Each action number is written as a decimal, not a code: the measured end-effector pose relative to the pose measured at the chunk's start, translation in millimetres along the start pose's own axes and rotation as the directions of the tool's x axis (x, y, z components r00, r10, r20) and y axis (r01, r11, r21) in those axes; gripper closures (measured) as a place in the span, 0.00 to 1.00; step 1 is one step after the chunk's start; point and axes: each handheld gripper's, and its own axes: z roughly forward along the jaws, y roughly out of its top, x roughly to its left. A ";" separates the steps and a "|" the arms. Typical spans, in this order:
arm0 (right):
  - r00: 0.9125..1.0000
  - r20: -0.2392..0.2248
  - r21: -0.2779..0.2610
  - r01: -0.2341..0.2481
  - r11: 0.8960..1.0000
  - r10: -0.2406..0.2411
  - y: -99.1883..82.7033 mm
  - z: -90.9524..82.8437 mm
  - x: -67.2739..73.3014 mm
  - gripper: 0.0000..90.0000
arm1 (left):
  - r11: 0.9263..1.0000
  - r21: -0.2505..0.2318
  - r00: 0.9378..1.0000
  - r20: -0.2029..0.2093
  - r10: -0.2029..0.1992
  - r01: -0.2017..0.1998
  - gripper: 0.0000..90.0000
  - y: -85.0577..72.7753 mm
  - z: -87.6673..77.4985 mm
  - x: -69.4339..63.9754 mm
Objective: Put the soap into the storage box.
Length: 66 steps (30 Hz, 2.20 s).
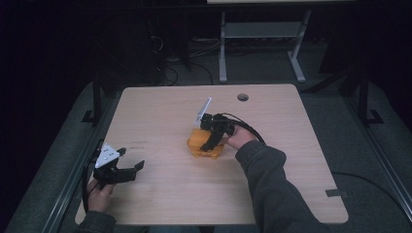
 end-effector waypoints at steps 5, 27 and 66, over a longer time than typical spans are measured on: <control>1.000 0.006 0.007 -0.003 1.000 0.003 0.6 0.1 3.0 0.22 | 1.000 0.000 1.000 0.000 -0.001 0.001 0.16 -0.1 0.3 0.0; 0.999 0.027 -0.011 -0.031 0.999 0.032 0.8 -3.8 4.6 0.20 | 1.000 0.000 1.000 0.000 0.000 0.000 0.16 0.2 0.1 -0.2; 0.985 0.111 -0.119 -0.120 0.986 0.133 -50.5 -67.6 10.6 0.19 | 1.000 0.009 1.000 -0.006 0.011 -0.010 0.16 -0.1 0.9 -0.6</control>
